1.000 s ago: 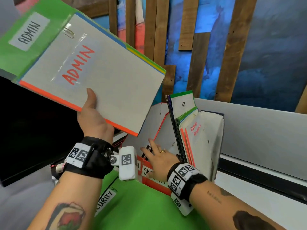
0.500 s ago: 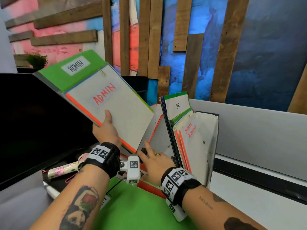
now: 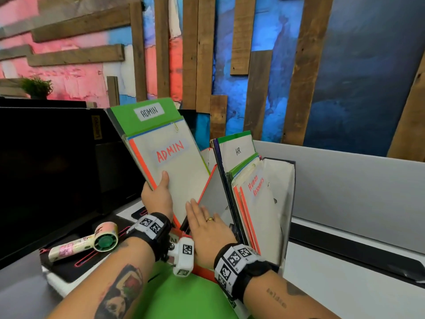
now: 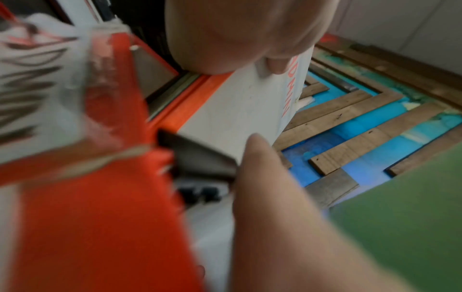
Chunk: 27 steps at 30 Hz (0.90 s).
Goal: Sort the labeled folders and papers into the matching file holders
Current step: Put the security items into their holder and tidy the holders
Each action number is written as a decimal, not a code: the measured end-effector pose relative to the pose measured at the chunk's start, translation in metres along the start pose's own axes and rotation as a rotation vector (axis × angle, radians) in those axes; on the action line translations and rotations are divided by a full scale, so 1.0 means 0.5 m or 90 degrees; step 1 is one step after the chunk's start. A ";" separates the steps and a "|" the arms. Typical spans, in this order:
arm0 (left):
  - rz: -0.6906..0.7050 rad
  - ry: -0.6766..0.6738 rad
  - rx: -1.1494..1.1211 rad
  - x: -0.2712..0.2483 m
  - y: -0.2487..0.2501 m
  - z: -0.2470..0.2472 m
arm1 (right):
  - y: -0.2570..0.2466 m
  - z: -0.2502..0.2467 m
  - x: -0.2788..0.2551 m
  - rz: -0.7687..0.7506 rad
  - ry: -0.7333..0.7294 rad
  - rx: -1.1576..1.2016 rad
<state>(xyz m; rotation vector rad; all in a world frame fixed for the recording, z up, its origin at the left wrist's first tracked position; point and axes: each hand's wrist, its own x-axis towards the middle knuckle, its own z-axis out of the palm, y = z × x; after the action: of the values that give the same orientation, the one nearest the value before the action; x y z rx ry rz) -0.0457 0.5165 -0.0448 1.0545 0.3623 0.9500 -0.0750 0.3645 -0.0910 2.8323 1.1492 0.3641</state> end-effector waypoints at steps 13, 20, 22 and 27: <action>0.056 -0.091 0.397 -0.048 -0.031 -0.054 | 0.001 0.001 0.002 0.003 -0.026 -0.009; 0.054 -0.052 0.411 -0.066 -0.038 -0.067 | 0.001 0.001 0.004 0.006 -0.023 -0.019; 0.054 -0.043 0.436 -0.065 -0.039 -0.070 | 0.000 0.001 0.003 0.006 -0.017 -0.019; -0.023 -0.020 0.526 -0.100 0.007 -0.080 | -0.002 -0.008 0.000 0.006 -0.013 -0.012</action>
<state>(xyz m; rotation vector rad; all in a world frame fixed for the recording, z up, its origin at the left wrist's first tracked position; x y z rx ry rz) -0.1023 0.4998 -0.0698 1.7992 0.7811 0.7501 -0.0766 0.3652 -0.0873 2.8188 1.1235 0.3451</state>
